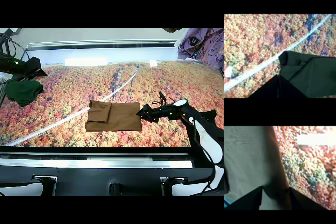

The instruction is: Fold the clothes and pants, and hang the long-sleeved shirts on hangers.

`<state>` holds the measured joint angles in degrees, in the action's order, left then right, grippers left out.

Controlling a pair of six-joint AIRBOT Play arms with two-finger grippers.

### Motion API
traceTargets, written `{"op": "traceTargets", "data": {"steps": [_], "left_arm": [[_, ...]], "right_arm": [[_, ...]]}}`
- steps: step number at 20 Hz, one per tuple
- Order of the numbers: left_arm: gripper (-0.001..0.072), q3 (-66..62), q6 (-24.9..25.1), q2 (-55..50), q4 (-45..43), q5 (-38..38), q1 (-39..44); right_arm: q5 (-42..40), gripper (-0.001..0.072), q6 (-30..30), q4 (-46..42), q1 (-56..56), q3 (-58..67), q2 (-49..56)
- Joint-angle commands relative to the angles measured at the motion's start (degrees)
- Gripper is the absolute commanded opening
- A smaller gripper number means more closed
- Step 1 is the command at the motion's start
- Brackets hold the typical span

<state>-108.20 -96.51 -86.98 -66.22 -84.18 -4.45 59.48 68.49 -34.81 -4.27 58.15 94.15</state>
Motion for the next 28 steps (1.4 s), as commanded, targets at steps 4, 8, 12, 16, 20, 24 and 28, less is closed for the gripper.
{"op": "traceTargets", "data": {"steps": [4, 8, 12, 16, 20, 24, 28], "left_arm": [[0.0023, 0.0, 0.0, 0.0, 0.0, 0.0, 0.0], [0.0022, 0.0, 0.0, 0.0, 0.0, 0.0, 0.0], [0.0022, 0.0, 0.0, 0.0, 0.0, 0.0, 0.0], [0.0022, 0.0, 0.0, 0.0, 0.0, 0.0, 0.0], [0.0022, 0.0, 0.0, 0.0, 0.0, 0.0, 0.0], [0.0023, 0.0, 0.0, 0.0, 0.2, -0.1, 0.0], [0.0022, 0.0, 0.0, 0.0, 0.2, -0.8, 0.0]], "right_arm": [[1.9, 0.0554, 0.4, -2.7, 0.8, 0.3, -1.1], [-0.7, 0.036, 0.3, -3.9, 5.4, 0.2, -0.8], [-3.5, 0.0033, 0.4, -1.9, 5.4, 2.6, -0.8], [-2.1, 0.0032, 9.7, -11.2, 5.4, 14.7, -0.8], [-0.8, 0.0032, 23.3, -28.4, 5.4, 28.8, -0.8], [2.6, 0.0032, 31.5, -32.5, 0.5, 38.2, -0.8], [8.0, 0.0031, 35.0, -32.4, -7.1, 45.8, -0.8]]}}
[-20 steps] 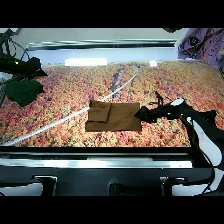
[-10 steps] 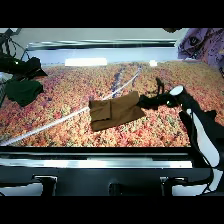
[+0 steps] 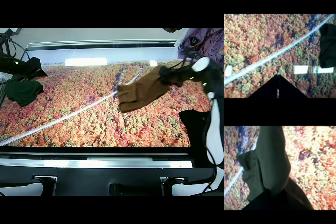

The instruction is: Fold the clothes and pants, and hang the long-sleeved shirts on hangers.

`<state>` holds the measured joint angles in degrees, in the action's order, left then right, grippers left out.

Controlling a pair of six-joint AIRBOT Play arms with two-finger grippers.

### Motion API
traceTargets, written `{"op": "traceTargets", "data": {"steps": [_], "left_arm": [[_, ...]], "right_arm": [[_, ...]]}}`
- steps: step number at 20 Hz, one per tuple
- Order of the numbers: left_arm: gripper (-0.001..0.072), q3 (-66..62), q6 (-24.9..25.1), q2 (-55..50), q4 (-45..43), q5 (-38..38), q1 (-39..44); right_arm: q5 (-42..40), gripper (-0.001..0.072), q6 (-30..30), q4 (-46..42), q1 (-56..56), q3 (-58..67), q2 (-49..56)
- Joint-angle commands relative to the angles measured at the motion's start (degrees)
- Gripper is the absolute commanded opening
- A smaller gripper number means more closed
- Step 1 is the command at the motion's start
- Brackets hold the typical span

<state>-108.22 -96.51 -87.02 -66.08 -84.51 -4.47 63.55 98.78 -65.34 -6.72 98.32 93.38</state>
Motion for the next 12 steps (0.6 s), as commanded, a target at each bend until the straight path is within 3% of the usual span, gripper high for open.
{"op": "traceTargets", "data": {"steps": [1, 12], "left_arm": [[0.0022, 0.0, 0.0, 0.0, 0.0, -0.6, 0.0], [0.0023, 0.0, 0.0, 0.0, 0.0, -3.0, 0.0]], "right_arm": [[5.1, 0.0031, 6.8, -2.4, -6.5, 7.2, -0.1], [11.2, 0.0031, 26.6, -18.4, -18.8, 10.5, -5.5]]}}
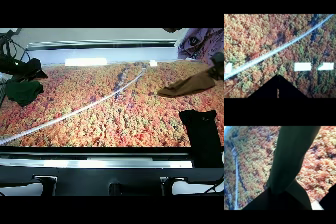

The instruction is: Fold the clothes and pants, and hang the long-sleeved shirts on hangers.

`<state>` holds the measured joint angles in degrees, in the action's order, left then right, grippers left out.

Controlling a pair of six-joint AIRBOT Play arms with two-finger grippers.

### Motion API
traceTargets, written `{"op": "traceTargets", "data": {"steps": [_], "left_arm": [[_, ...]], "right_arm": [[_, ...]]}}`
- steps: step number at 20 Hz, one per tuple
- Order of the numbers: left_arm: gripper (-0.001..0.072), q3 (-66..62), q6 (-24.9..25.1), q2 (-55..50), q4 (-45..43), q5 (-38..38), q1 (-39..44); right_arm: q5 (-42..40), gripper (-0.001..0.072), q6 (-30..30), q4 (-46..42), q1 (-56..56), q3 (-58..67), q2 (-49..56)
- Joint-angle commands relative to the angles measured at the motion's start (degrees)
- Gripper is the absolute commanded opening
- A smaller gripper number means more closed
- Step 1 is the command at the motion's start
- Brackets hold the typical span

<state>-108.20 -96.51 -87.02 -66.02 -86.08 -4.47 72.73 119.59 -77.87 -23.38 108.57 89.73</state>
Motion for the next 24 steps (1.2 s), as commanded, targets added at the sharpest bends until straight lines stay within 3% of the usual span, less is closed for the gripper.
{"op": "traceTargets", "data": {"steps": [1, 11, 18, 21, 24], "left_arm": [[0.0023, 0.0, 0.0, 0.0, 0.0, -1.9, 0.0], [0.0023, 0.0, 0.0, 0.1, 0.0, -5.4, 0.0], [0.0022, 0.0, 0.7, 0.3, 0.0, -6.1, 0.0], [0.0023, 0.0, 1.2, 0.4, 0.0, -6.1, 0.0], [0.0023, 0.0, 1.4, 0.4, 0.0, -6.5, 0.0]], "right_arm": [[2.6, 0.0031, 6.1, -7.5, -2.1, 0.3, -2.8], [13.0, 0.0032, 8.7, -16.6, -2.1, 0.3, -7.4], [24.2, 0.0032, 7.4, -22.8, -2.1, -0.3, -8.1], [26.9, 0.0032, 3.0, -24.0, -2.1, -5.8, -8.8], [23.3, 0.0032, 2.8, -26.0, -2.1, -18.0, -14.2]]}}
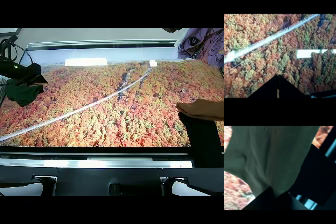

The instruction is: Fold the clothes and pants, and hang the long-sleeved shirts on hangers.

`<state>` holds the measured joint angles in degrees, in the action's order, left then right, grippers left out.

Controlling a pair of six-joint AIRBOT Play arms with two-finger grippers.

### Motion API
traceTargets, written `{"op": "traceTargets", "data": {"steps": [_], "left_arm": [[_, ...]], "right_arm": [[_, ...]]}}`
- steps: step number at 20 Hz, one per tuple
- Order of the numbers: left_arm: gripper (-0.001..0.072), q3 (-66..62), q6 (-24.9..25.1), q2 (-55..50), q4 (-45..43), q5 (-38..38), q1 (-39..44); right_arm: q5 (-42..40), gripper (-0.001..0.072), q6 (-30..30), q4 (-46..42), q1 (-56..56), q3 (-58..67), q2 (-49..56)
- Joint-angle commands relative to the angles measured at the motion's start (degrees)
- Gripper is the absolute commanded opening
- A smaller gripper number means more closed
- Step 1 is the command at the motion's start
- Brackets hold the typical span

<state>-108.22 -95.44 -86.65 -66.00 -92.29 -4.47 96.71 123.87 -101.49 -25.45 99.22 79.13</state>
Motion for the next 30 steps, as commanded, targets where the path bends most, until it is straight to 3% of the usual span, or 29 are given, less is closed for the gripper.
{"op": "traceTargets", "data": {"steps": [1, 9, 18, 30], "left_arm": [[0.0023, 0.0, 0.3, 0.1, 0.0, -0.3, 0.0], [0.0023, 0.0, 0.3, 0.1, 0.0, -0.3, 0.0], [0.0023, 0.0, 0.3, 0.1, 0.0, -0.3, 0.0], [0.0023, 0.0, 0.3, 0.1, 0.0, -1.2, 0.0]], "right_arm": [[-2.5, 0.0033, -1.5, -3.2, 0.0, -13.3, -6.1], [-10.5, 0.0033, 0.4, -7.3, -0.1, -39.9, -17.3], [-11.2, 0.0033, 0.7, -14.1, -0.1, -44.4, -17.3], [-9.0, 0.0034, 5.7, -16.0, -0.1, -50.3, -17.3]]}}
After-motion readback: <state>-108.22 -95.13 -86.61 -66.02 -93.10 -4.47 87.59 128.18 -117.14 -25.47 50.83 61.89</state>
